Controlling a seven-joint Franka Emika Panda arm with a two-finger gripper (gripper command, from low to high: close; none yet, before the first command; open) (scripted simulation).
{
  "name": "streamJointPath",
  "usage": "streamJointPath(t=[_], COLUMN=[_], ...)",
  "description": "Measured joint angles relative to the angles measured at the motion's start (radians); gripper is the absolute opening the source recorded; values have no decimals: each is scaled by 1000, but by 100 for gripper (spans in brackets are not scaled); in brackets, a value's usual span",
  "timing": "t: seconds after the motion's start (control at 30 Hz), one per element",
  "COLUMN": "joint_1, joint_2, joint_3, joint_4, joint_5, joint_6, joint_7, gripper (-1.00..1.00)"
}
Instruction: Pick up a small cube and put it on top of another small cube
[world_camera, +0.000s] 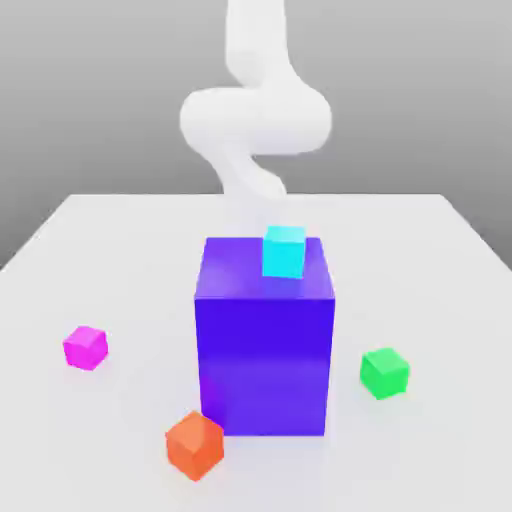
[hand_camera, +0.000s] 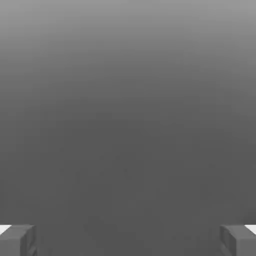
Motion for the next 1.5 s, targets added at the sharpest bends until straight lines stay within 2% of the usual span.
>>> streamJointPath(t=[0.4,0.53,0.63,0.7,0.87,1.07,1.1,1.33,1.5], joint_1=[-329,-442,-544,-571,-598,-730,-747,-750,-677], joint_2=[434,581,680,734,850,990,1006,1007,905], joint_3=[-133,-179,-231,-245,-185,-26,-7,-5,-101], joint_4=[-306,-411,-487,-509,-493,-468,-466,-466,-483], joint_5=[79,64,15,5,105,210,216,213,126], joint_6=[304,412,489,533,624,735,748,751,670], joint_7=[475,671,838,890,829,753,749,752,813], gripper=[0,0,0,0,0,0,-100,-100,-100])
